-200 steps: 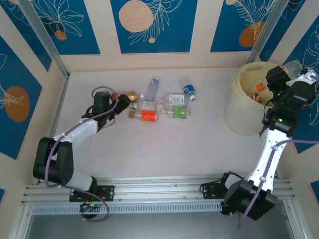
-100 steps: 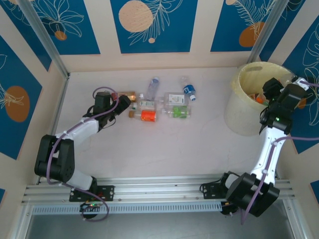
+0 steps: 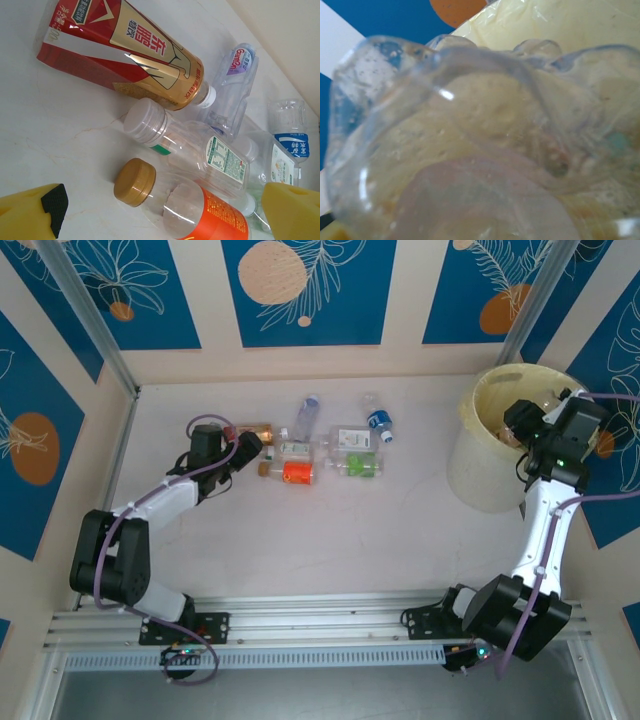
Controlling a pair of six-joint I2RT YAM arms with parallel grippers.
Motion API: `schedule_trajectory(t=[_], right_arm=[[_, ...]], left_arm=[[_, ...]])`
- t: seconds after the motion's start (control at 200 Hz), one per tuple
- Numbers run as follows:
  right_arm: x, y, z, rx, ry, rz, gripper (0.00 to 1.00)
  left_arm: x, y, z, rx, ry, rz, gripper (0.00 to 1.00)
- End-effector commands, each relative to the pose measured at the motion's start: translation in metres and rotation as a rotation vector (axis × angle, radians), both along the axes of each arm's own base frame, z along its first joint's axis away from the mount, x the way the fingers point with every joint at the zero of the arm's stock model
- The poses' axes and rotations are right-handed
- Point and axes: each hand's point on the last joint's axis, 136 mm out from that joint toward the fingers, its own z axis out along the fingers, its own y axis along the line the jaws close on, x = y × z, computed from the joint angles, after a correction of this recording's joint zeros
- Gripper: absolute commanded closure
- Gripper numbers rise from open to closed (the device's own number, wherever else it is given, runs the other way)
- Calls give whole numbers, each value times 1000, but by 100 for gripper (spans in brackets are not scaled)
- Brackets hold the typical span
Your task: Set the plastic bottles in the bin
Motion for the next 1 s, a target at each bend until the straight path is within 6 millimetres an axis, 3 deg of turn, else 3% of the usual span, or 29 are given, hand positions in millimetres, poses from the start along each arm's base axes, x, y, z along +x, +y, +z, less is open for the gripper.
schedule_trajectory(t=[0.0, 0.185, 0.5, 0.775, 0.995], right_arm=[[-5, 26, -26, 125, 109, 82, 42], [-9, 11, -16, 78, 111, -5, 22], [-20, 14, 13, 6, 23, -14, 18], [-31, 44, 72, -152, -207, 104, 12], [-40, 87, 105, -193, -368, 265, 7]], left_arm=[[1, 7, -8, 15, 20, 9, 0], [0, 8, -9, 24, 22, 13, 0], [3, 15, -5, 62, 36, 13, 0], [10, 24, 0, 109, 102, 60, 0], [25, 51, -2, 64, 207, 350, 0]])
